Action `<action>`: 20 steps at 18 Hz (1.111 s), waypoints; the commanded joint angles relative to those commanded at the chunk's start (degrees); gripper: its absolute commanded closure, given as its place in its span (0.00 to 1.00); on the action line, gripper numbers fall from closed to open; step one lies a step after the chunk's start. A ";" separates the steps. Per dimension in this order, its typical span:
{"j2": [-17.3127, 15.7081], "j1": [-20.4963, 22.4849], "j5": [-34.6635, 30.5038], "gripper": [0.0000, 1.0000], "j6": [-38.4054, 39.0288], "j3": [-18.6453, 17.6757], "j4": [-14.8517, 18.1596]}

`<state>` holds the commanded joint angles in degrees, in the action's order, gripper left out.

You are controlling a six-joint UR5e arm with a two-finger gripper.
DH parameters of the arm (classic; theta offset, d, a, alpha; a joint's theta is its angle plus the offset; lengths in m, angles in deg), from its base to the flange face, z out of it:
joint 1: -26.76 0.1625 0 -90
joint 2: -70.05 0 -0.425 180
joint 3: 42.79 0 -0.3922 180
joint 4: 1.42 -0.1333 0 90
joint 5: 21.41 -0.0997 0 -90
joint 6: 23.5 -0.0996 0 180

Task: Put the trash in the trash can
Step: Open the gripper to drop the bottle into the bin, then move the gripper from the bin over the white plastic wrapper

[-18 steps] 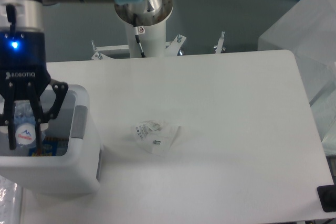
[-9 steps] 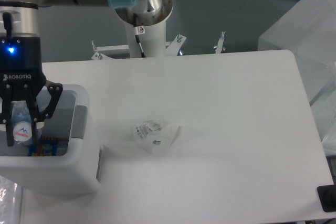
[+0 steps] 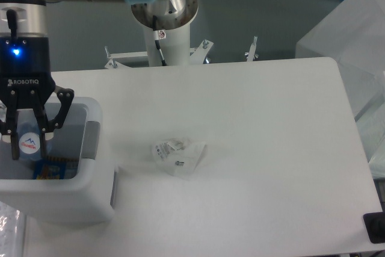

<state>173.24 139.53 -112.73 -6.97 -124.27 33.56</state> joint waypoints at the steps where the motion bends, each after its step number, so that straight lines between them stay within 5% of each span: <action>1: 0.09 0.00 0.00 0.55 0.00 -0.17 0.00; 5: -0.09 0.00 0.00 0.53 0.00 -1.14 0.00; 9: -0.18 0.35 -0.26 0.15 -3.07 -1.32 0.17; 12: -2.01 4.99 -2.37 0.00 -2.38 -5.26 0.18; 20: -3.52 18.88 -1.32 0.00 -1.85 -12.04 0.17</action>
<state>169.72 158.41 -114.05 -8.82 -136.31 33.74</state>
